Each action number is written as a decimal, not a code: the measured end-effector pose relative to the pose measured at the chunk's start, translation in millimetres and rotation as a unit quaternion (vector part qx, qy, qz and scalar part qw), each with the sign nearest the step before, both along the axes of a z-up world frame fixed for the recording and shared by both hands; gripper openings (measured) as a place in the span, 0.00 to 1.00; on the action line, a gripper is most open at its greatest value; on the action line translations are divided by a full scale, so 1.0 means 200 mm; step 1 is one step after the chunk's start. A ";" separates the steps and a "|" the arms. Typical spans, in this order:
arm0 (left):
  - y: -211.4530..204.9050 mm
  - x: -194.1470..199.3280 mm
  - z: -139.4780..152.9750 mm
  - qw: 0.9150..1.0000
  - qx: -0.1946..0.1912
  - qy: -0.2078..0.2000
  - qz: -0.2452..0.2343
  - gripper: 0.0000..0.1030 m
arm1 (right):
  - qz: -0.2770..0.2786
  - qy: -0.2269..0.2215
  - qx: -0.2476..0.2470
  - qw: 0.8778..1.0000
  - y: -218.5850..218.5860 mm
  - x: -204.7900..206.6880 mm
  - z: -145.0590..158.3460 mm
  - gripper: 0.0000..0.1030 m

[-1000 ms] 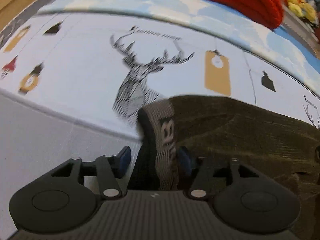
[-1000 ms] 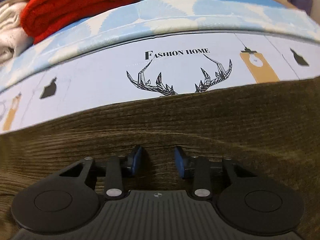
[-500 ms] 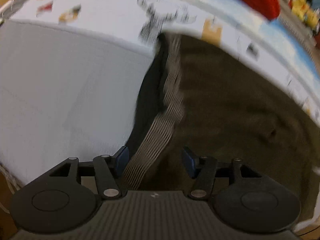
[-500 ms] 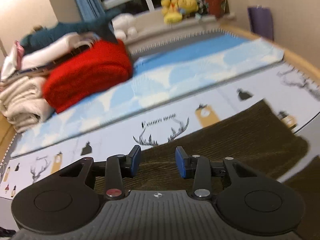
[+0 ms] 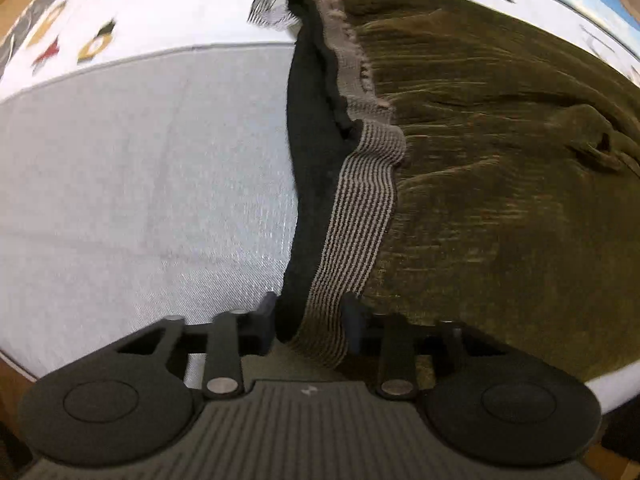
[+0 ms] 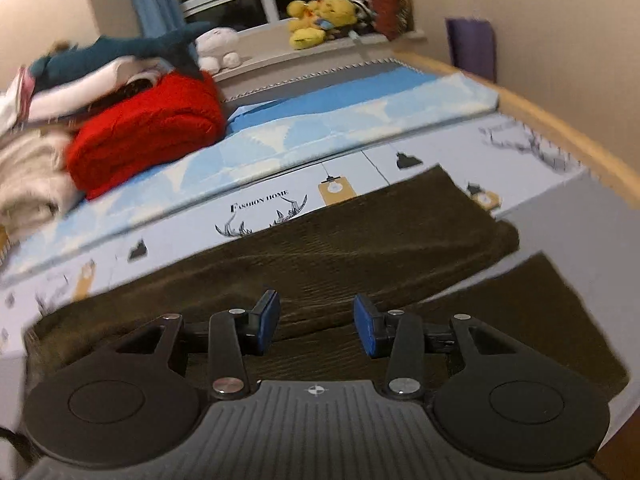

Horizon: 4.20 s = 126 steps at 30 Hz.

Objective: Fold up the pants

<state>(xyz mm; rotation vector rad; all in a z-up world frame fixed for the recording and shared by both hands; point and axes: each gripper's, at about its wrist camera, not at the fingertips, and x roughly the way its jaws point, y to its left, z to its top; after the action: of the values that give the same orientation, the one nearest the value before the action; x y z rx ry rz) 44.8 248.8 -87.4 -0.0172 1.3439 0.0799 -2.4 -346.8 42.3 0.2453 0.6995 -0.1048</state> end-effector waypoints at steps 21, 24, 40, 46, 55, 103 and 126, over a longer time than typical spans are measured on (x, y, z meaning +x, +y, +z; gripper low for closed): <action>-0.07 -0.05 0.19 0.995 -0.010 -0.072 -0.061 0.20 | 0.051 0.008 -0.043 0.998 0.17 0.03 0.00 0.42; -0.18 -0.06 0.14 0.990 -0.021 -0.050 -0.132 0.29 | 0.061 0.010 -0.063 0.996 0.20 0.04 -0.01 0.42; -0.38 -0.10 -0.04 0.965 0.065 0.040 -0.250 0.34 | 0.090 0.009 -0.120 0.989 0.27 0.05 -0.02 0.45; -0.37 -0.04 0.13 0.976 0.013 -0.033 -0.214 0.43 | 0.085 0.005 -0.101 0.991 0.26 0.06 -0.01 0.45; -0.45 0.08 0.29 0.979 0.018 -0.141 -0.148 0.53 | 0.081 -0.004 -0.097 0.992 0.28 0.10 0.00 0.45; -0.41 1.08 0.10 0.964 0.021 -0.266 -0.004 0.87 | 0.111 -0.027 -0.053 0.992 0.28 0.22 0.04 0.32; -0.57 0.95 0.13 0.953 0.042 -0.228 -0.195 0.04 | 0.096 0.016 -0.095 0.991 0.27 0.28 -0.06 0.32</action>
<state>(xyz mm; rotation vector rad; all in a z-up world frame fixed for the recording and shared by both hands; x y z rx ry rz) 233.9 135.5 -60.8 0.2860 0.8605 -0.1922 54.1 -292.9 31.0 -0.0068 0.7360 0.0090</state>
